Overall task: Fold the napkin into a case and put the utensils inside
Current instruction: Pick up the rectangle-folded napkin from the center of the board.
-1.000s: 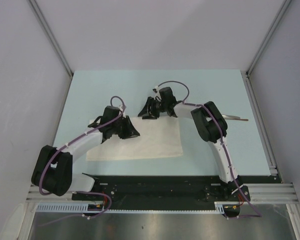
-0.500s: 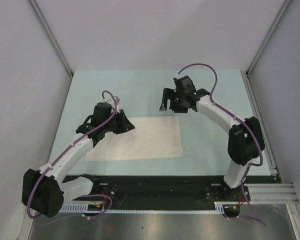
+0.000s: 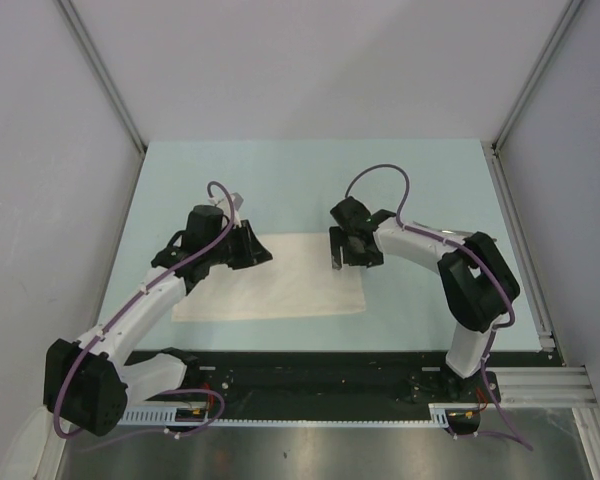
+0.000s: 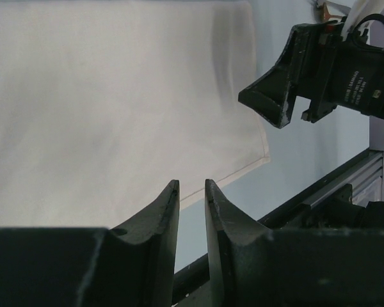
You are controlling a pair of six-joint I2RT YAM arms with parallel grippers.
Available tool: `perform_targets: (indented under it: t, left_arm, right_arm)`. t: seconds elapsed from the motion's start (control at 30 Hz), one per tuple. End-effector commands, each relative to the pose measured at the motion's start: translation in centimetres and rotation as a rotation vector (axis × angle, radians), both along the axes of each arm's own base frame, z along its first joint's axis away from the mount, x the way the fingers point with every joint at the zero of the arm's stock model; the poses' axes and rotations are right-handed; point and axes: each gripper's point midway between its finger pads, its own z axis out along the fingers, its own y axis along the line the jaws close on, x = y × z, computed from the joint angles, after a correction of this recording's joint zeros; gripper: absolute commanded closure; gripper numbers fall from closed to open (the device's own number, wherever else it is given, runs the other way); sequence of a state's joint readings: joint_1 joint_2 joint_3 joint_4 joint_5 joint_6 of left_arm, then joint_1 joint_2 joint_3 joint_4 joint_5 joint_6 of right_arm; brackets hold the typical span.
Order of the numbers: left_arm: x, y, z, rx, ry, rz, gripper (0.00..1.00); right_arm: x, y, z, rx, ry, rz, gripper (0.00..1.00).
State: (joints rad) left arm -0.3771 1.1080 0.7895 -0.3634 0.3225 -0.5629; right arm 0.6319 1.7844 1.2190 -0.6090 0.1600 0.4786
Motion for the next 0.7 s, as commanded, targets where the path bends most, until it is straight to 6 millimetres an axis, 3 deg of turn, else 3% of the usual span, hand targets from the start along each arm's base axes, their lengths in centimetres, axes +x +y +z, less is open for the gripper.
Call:
perform_targets:
  t: [0.0,0.27,0.37,0.67]
  left_arm:
    - [0.1,-0.6,1.5,-0.022,-0.046,-0.043,0.73]
    - [0.4,-0.9,2.3,-0.027,-0.063,-0.060,0.73]
    - [0.3,-0.9,2.5,-0.033,-0.069,-0.062,0.73]
    - [0.3,-1.1,2.8,-0.045,-0.069,-0.070,0.72]
  right_arm:
    - [0.5,0.4,-1.7,-0.070,-0.021,-0.026,0.20]
    - [-1.4,1.5,-4.9,-0.061,0.058,-0.012,0.26]
    - [-2.0,2.7,-5.8,-0.030,0.090,-0.002,0.37]
    - [-2.1,2.0,-6.3,-0.005,0.083,0.005,0.72]
